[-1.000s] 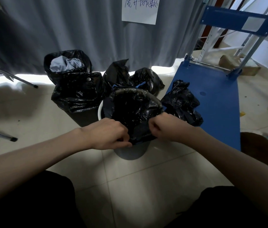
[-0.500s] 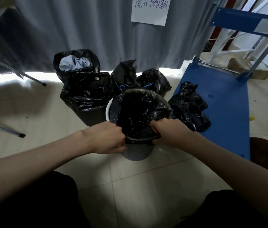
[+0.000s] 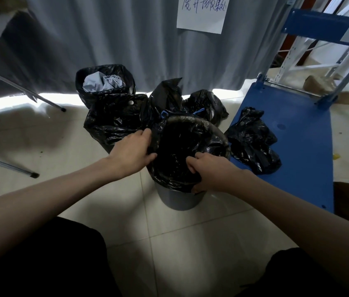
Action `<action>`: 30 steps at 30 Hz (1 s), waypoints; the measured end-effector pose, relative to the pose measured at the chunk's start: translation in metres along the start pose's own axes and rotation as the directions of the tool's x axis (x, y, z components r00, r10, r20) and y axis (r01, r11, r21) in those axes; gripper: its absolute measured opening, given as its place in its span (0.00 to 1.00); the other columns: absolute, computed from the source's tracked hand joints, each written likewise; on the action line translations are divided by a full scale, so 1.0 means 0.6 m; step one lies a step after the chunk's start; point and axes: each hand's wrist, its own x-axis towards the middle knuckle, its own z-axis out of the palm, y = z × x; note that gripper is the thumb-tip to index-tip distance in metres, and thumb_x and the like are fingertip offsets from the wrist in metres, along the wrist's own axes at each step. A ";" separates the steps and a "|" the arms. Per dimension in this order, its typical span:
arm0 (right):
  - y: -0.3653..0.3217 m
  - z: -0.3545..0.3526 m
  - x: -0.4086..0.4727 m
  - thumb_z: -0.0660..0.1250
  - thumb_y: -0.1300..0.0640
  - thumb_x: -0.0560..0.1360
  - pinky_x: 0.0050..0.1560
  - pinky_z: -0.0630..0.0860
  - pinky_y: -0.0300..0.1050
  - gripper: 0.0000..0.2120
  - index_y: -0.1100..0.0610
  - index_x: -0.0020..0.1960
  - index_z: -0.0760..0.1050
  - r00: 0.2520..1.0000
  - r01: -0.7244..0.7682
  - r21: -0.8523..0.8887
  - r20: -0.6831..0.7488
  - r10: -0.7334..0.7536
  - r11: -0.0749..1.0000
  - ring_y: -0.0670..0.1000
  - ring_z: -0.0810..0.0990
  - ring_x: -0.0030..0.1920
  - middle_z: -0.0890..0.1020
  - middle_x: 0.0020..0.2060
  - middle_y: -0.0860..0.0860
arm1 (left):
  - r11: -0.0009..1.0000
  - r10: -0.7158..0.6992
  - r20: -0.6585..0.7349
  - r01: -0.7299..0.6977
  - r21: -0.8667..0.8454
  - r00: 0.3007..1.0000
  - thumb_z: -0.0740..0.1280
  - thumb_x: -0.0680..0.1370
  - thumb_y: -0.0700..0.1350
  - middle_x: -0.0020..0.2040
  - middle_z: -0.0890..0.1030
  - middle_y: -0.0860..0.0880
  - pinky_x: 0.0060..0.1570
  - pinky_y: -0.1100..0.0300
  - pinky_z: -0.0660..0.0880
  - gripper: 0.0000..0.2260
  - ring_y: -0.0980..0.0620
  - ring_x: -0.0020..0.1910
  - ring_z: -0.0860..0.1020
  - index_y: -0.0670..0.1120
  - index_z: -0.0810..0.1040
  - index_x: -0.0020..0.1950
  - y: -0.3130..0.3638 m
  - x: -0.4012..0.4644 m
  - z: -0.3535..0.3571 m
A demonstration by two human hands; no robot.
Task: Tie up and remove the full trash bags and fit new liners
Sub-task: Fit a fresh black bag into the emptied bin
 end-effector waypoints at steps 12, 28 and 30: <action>-0.053 -0.014 0.064 0.70 0.46 0.74 0.41 0.70 0.46 0.15 0.53 0.53 0.70 0.991 0.135 0.259 -0.061 -0.123 0.956 0.50 0.74 0.42 0.73 0.40 0.45 | 0.940 -0.211 -0.015 0.198 -0.278 0.977 0.71 0.75 0.51 0.41 0.78 0.52 0.45 0.50 0.76 0.15 0.48 0.42 0.78 0.48 0.67 0.49 -0.014 0.027 0.018; -0.052 0.005 0.126 0.64 0.54 0.78 0.59 0.75 0.55 0.22 0.54 0.70 0.68 0.967 0.175 0.236 -0.226 -0.121 0.956 0.53 0.69 0.63 0.69 0.66 0.50 | 0.968 -0.226 -0.004 0.224 -0.116 0.974 0.67 0.74 0.40 0.44 0.79 0.46 0.41 0.52 0.69 0.14 0.44 0.44 0.77 0.47 0.66 0.55 -0.027 0.074 0.018; -0.052 0.005 0.130 0.63 0.53 0.78 0.60 0.74 0.55 0.21 0.54 0.70 0.68 0.970 0.172 0.204 -0.204 -0.130 0.964 0.53 0.70 0.62 0.70 0.65 0.50 | 0.985 -0.137 -0.061 0.142 0.094 0.989 0.65 0.74 0.40 0.45 0.80 0.46 0.43 0.54 0.65 0.12 0.43 0.46 0.76 0.47 0.67 0.55 -0.029 0.071 0.017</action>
